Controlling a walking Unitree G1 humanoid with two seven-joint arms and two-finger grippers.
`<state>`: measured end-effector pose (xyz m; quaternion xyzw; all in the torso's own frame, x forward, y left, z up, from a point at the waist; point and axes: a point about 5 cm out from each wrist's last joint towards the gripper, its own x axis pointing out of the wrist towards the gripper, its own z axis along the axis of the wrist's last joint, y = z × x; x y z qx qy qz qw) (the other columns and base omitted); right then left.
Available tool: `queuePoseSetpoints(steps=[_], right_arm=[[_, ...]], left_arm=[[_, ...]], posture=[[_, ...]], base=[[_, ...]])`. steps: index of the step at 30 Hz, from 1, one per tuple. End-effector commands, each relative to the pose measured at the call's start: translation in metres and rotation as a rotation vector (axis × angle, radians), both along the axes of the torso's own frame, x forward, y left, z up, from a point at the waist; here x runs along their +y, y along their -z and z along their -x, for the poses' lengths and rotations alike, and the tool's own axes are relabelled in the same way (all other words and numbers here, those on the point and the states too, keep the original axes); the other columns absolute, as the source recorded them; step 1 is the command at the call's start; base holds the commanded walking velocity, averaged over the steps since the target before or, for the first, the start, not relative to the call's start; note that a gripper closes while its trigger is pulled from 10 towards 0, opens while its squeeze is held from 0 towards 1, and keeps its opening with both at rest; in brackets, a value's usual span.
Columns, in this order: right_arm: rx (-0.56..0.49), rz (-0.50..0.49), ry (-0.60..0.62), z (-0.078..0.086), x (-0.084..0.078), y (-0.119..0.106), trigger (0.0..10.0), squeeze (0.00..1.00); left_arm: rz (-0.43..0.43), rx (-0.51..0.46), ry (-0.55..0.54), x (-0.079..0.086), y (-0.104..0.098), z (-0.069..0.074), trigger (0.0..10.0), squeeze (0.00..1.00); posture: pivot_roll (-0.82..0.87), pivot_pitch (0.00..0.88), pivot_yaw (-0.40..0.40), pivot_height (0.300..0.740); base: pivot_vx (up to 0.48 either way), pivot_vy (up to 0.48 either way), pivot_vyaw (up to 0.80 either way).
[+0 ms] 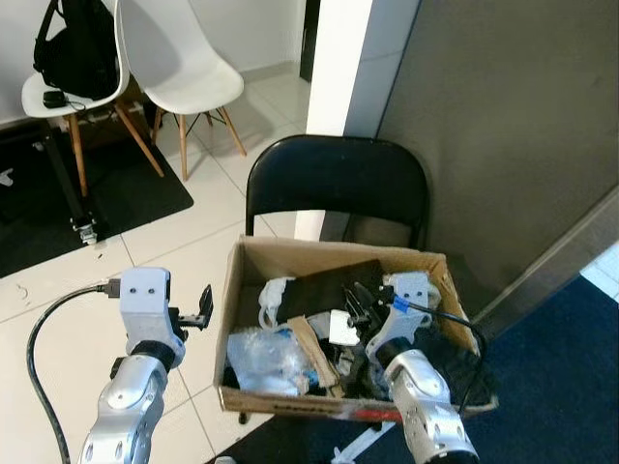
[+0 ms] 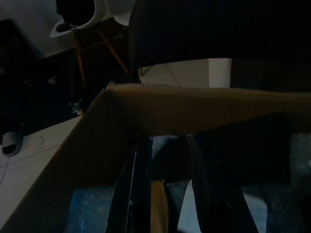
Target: Picking trash to rubbish bin
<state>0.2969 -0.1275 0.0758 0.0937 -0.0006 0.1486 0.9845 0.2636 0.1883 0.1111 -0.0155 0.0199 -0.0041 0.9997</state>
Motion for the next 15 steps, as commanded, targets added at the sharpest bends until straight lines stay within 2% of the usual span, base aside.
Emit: queuePoseSetpoints(steps=[1, 8, 15], right_arm=[[0.008, 0.022, -0.003, 0.0037, -0.0025, 0.0028, 10.0, 0.0], [0.011, 0.035, -0.02, 0.0049, 0.0, 0.0039, 10.0, 0.0], [0.021, 0.062, -0.023, 0.0046, 0.0017, 0.0047, 10.0, 0.0]], left_arm=[[0.008, 0.026, -0.006, -0.0025, 0.0082, 0.0025, 10.0, 0.0], [0.006, 0.023, -0.003, -0.0033, 0.0083, 0.0019, 10.0, 0.0], [-0.002, 0.017, -0.013, -0.0023, 0.0074, 0.0012, 10.0, 0.0]], posture=[[0.08, 0.112, -0.042, 0.74], [0.09, 0.108, -0.045, 0.74], [0.09, 0.113, -0.044, 0.74]], base=[[-0.304, 0.0, 0.0], [-0.282, 0.0, 0.0], [0.0, 0.0, 0.0]])
